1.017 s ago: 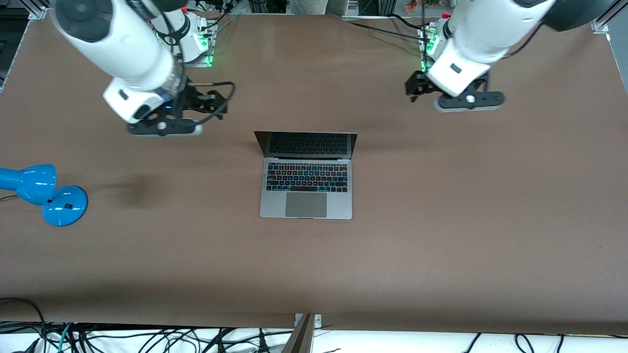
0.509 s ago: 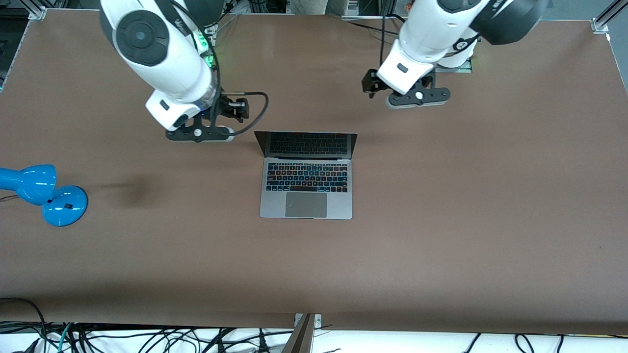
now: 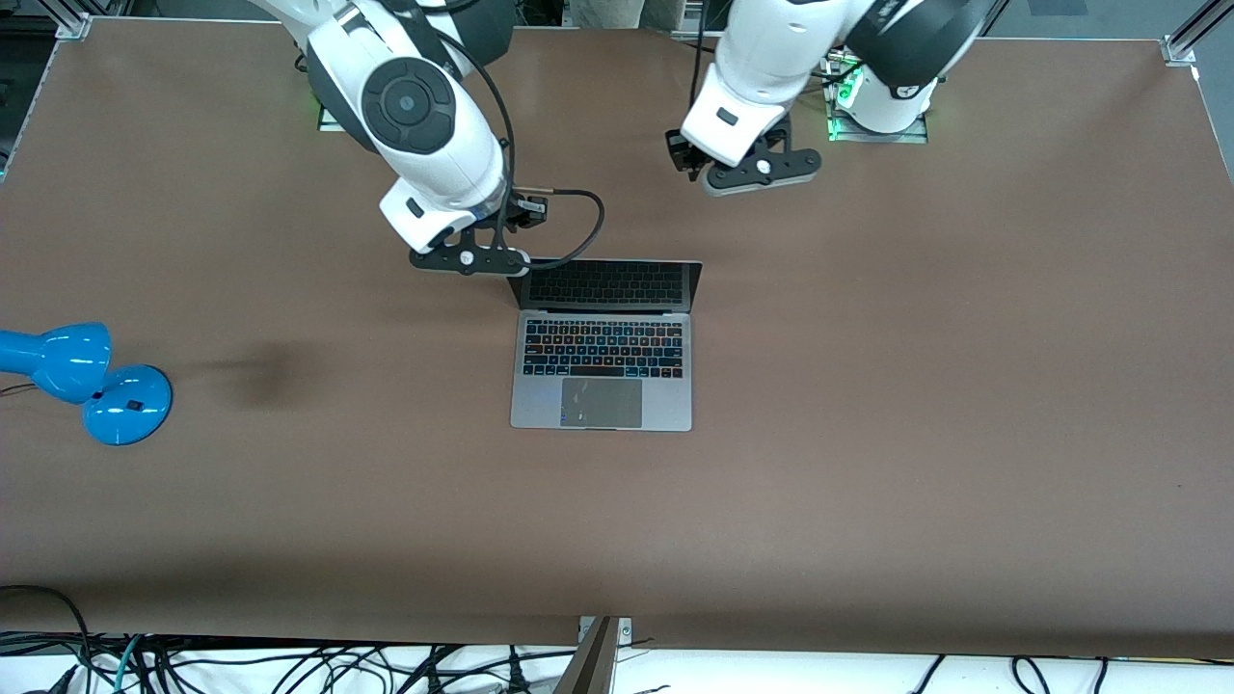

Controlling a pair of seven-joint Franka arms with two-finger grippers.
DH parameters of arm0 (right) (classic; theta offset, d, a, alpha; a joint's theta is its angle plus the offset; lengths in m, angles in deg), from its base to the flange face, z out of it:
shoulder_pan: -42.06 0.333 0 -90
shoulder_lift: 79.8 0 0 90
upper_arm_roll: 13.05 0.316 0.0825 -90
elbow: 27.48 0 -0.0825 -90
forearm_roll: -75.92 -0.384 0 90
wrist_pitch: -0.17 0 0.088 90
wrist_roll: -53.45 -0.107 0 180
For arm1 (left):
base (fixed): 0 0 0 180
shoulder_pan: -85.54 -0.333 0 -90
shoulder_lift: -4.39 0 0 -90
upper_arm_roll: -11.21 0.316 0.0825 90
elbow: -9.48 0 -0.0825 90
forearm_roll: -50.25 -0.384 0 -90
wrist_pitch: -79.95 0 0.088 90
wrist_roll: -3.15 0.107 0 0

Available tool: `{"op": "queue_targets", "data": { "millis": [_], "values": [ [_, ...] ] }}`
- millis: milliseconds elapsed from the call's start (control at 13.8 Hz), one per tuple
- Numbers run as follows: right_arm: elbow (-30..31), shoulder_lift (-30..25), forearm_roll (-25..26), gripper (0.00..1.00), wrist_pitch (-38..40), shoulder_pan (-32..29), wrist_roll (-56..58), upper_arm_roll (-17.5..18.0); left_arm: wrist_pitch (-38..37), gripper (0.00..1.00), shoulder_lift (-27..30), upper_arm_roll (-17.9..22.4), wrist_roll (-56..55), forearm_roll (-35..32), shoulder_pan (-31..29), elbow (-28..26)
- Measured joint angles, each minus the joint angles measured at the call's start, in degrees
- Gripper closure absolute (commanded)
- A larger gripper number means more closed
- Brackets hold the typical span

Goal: Close laptop with both arms from behind
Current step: 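Lower both grippers onto the back of the laptop screen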

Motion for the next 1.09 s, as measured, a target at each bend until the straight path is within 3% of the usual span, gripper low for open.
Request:
{"op": "queue_targets", "data": {
  "millis": [291,581,1090],
  "values": [
    [1.77,0.91,-1.46,0.94,-2.80,0.02,-0.56,0.99,7.20,1.00,-0.32,-2.18,-3.82,0.00,0.43,-5.52],
    [2.53,2.73,-1.60,0.94,-3.92,0.70,-2.02,1.62,9.42,1.00,-3.67,-2.14,-4.22,-0.97,0.53,-6.83],
    [2.69,6.61,-1.60,0.96,-6.84,1.74,-2.77,2.09,12.69,1.00,-13.57,-2.09,-8.82,-11.98,1.67,-5.75]
  ]
}}
